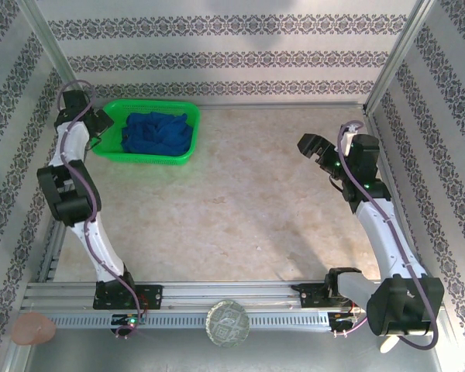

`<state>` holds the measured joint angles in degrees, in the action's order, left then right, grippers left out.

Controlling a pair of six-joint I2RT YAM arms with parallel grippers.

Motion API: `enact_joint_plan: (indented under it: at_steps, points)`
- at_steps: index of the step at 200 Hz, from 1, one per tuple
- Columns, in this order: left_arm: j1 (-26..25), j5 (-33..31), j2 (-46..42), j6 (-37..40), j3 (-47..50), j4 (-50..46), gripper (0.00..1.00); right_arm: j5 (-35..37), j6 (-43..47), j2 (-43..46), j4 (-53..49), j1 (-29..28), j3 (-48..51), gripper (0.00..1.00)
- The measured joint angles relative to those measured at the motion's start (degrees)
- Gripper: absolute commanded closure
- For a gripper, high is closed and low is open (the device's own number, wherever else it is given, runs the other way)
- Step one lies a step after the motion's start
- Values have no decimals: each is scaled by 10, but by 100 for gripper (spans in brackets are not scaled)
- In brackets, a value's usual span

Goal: Fold the inside-out t-shirt

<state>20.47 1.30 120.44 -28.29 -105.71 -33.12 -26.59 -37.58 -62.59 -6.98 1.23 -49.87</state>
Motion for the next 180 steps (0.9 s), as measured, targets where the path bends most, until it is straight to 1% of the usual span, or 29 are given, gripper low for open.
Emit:
enact_joint_plan:
  at_steps: [30,48,73,93,106,120,148,165,180]
  points:
    - [3,3,107,21,-116,-51,1,1,28,0,-47,0,-5,2]
    - [2,23,149,34,-174,-69,0,2,46,0,-66,-3,-13,2]
    - [-5,56,172,55,-212,-78,0,7,63,0,-83,-4,-15,2]
    - [-31,78,173,71,-215,-79,0,12,69,-5,-90,-4,-16,2]
    - [-64,91,173,83,-216,-78,0,17,72,-9,-96,-4,-16,2]
    - [-113,102,173,91,-218,-78,0,23,76,-12,-108,-4,-16,2]
    - [-244,130,181,93,-236,-72,0,38,76,-12,-130,-4,-18,2]
    - [-327,137,198,93,-271,-72,1,50,78,-17,-147,-4,-27,2]
    - [-383,139,201,91,-282,-72,0,67,80,-37,-160,-6,-51,3]
